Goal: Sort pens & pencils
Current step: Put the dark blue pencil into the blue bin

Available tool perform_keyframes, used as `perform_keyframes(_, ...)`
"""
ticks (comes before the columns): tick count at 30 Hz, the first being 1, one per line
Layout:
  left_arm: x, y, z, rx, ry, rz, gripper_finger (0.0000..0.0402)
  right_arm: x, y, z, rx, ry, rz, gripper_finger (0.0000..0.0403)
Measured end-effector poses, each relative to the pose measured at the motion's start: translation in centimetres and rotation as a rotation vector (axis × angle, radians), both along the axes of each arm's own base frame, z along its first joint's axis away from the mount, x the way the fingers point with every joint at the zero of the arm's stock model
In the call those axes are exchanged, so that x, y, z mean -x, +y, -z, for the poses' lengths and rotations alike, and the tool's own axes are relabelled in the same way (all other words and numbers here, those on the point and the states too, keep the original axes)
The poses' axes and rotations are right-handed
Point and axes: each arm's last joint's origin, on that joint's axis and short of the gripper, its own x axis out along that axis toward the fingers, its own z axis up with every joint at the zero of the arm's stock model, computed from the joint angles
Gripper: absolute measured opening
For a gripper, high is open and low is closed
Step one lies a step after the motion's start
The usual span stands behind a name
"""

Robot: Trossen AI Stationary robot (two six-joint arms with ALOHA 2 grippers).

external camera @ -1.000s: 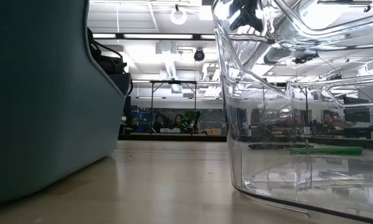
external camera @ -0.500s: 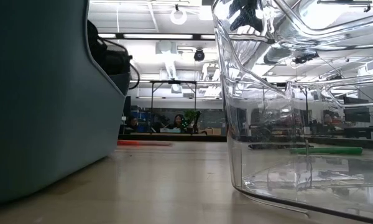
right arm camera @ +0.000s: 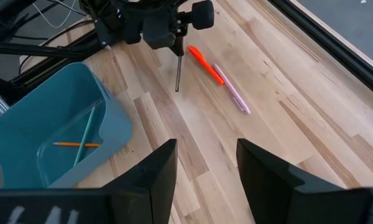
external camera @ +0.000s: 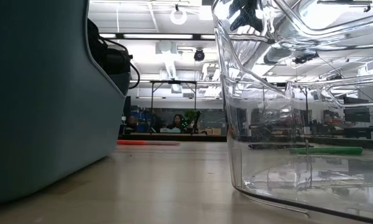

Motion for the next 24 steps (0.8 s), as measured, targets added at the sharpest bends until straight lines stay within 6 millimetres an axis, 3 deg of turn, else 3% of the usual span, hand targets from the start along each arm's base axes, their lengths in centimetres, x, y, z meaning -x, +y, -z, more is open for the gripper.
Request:
perform_keyframes(9,-1.1,0.9,-2.5,-0.009,-0.023,-0.007,0.0016,0.0,0.0,0.0,0.01,0.002,-0.008,0.0158)
perform_keyframes(24,-4.2,2.8,-11.5,0.005,-0.259,-0.041,0.0017,0.0,0.0,0.0,0.051,0.008,-0.046,0.0158)
